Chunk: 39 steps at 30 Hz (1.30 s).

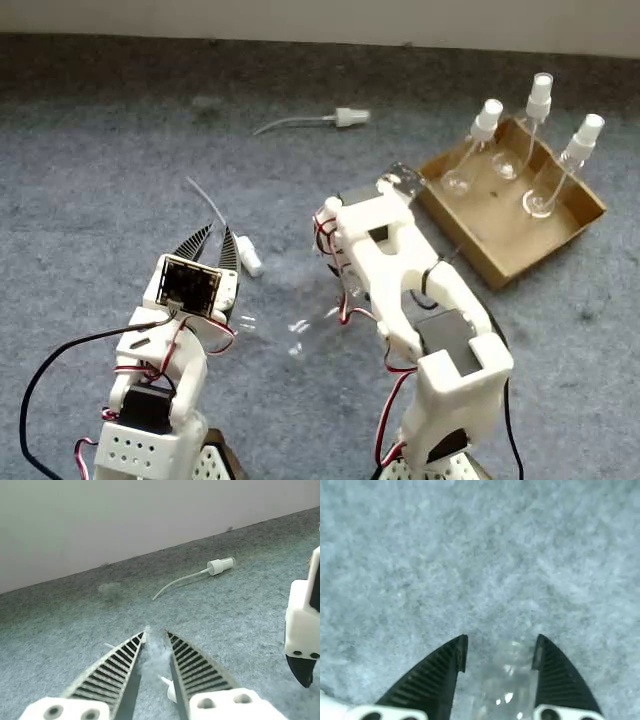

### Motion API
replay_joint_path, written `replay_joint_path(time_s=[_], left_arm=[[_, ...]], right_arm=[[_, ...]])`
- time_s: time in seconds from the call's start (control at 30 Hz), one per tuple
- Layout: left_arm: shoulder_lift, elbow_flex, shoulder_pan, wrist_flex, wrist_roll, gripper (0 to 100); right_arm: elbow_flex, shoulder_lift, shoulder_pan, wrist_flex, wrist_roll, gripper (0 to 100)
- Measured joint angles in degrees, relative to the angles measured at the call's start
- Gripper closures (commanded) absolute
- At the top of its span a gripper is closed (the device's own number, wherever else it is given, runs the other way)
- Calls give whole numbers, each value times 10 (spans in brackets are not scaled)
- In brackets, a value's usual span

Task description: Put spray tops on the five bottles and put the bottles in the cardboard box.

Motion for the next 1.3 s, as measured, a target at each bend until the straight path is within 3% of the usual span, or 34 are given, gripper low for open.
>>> replay_joint_path(time_s=[0.23,0.53,0.8,1.13,1.3], left_arm=[[0,0,0,0,0,993],[0,0,0,0,0,993],[0,0,0,0,0,993],[0,0,0,0,0,993],[0,0,0,0,0,993]], right_arm=[[0,0,0,-1,85,864],[-32,0,29,81,250,864],[-47,0,44,93,399,867],[-47,0,46,103,326,865],[-113,0,20,189,320,865]])
